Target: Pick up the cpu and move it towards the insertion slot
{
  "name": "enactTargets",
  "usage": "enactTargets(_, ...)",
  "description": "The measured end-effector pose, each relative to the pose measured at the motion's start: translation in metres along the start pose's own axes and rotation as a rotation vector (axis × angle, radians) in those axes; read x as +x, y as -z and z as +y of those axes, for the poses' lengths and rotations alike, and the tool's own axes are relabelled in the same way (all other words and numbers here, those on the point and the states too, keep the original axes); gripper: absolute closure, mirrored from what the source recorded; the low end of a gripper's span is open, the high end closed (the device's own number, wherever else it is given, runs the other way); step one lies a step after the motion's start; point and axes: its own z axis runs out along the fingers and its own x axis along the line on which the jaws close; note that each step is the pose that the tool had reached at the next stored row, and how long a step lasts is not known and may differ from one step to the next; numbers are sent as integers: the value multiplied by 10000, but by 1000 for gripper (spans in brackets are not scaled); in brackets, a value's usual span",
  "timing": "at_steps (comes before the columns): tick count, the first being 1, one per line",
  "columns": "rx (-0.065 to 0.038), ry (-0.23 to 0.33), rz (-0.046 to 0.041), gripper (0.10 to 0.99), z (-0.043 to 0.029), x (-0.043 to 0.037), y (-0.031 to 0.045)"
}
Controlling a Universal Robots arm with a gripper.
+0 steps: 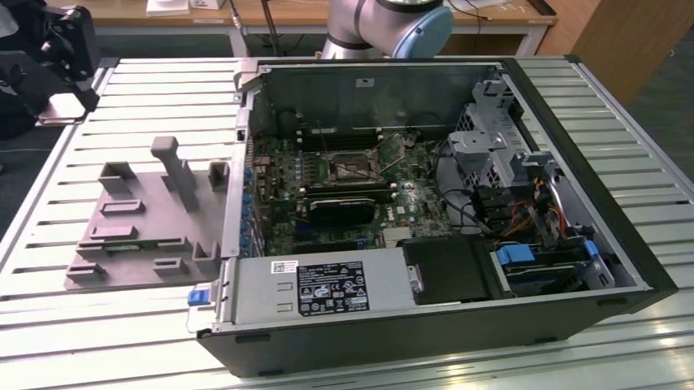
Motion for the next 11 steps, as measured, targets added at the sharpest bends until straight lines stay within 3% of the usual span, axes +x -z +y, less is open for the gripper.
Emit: enactTargets(11, 0, 0, 0, 553, 2, -292, -12)
